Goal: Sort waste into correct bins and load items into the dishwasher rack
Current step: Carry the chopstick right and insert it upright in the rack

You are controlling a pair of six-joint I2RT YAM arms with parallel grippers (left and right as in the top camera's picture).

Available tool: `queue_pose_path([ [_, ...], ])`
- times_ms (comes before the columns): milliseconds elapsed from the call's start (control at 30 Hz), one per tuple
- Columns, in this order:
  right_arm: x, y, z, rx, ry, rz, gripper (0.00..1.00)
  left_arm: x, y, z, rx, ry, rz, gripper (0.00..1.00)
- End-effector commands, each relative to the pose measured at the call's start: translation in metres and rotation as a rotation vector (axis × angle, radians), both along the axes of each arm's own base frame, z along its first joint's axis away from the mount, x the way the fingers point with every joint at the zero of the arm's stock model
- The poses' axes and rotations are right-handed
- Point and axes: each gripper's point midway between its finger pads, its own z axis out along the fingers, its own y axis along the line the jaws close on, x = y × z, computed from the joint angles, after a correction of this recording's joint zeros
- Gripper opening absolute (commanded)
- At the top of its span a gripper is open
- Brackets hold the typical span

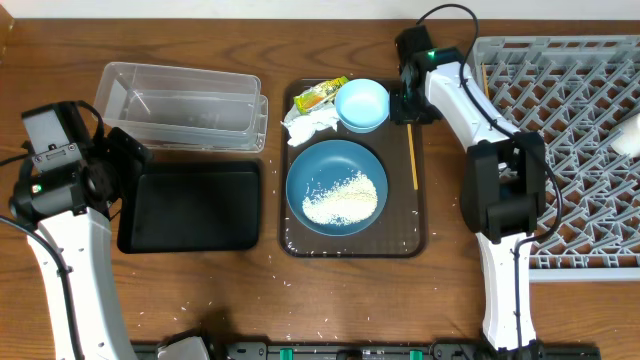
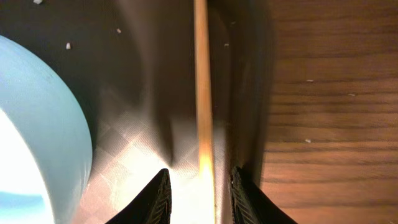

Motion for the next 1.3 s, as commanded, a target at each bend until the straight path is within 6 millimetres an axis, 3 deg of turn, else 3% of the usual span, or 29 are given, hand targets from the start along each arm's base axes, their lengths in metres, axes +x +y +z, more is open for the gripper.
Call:
queue_pose_path([
  [0,-0.01,-0.003,-0.02,-0.015,0.045,0.005,0.28,0.002,0.003,0.007,0.012,-0.011,0.008,0.95],
  [267,-0.019,-0.003,-0.027,-0.018,0.074,-0.022,0.15,0.002,0.003,0.007,0.012,-0.011,0.008,0.95],
  [333,-0.022,-0.002,-0.027,-0.005,0.087,-0.037,0.01,0.002,0.003,0.007,0.012,-0.011,0.008,0.95],
  [567,-0.018,0.006,-0.011,0.07,0.089,-0.038,0.01,0.002,0.003,0.007,0.012,-0.011,0.008,0.95],
  [667,-0.01,0.003,0.012,0.098,0.049,-0.045,0.01,0.002,0.003,0.007,0.012,-0.011,0.008,0.95],
  [833,0.007,-0.02,0.076,0.117,-0.072,-0.05,0.01,0.002,0.003,0.007,0.012,-0.011,0.008,0.95],
  [933,0.013,-0.052,0.119,0.1,-0.169,-0.086,0.01,0.002,0.003,0.007,0.012,-0.011,0.008,0.95],
  [1067,0.014,-0.089,0.16,0.092,-0.257,-0.121,0.01,0.002,0.003,0.007,0.012,-0.011,0.008,0.95],
  [1167,0.013,-0.115,0.178,0.077,-0.298,-0.134,0.01,0.002,0.003,0.007,0.012,-0.011,0.008,0.95],
  [1267,0.013,-0.137,0.182,0.052,-0.311,-0.121,0.02,0.002,0.003,0.007,0.012,-0.011,0.008,0.95],
])
